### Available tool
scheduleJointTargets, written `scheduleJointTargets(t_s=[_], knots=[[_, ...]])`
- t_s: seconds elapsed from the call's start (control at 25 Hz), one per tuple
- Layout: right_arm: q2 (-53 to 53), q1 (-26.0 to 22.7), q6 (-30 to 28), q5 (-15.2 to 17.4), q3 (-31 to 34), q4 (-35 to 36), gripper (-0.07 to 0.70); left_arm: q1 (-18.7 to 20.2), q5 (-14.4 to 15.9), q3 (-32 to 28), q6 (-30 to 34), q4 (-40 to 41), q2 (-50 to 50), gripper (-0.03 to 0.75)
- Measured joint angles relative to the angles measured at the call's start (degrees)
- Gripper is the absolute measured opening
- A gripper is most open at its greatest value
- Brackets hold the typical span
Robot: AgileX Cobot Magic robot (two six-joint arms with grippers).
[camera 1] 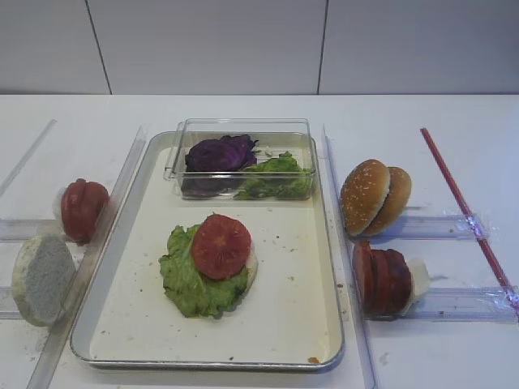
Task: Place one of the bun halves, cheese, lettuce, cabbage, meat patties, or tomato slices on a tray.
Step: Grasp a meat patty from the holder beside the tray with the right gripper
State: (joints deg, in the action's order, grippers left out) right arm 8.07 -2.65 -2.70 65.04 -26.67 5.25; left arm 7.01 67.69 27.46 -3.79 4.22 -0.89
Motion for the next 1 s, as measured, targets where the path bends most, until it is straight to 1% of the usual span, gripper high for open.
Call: scheduleJointTargets(t_s=[0.72, 1.0], knots=[[0.0, 0.0, 0.0, -0.32, 0.0, 0.0, 0.527, 0.0, 0.0, 0.0, 0.0, 0.0, 0.0, 0.44], [0.0, 0.0, 0.0, -2.07, -1.76, 0.12, 0.527, 0.0, 0.0, 0.0, 0.0, 0.0, 0.0, 0.44]])
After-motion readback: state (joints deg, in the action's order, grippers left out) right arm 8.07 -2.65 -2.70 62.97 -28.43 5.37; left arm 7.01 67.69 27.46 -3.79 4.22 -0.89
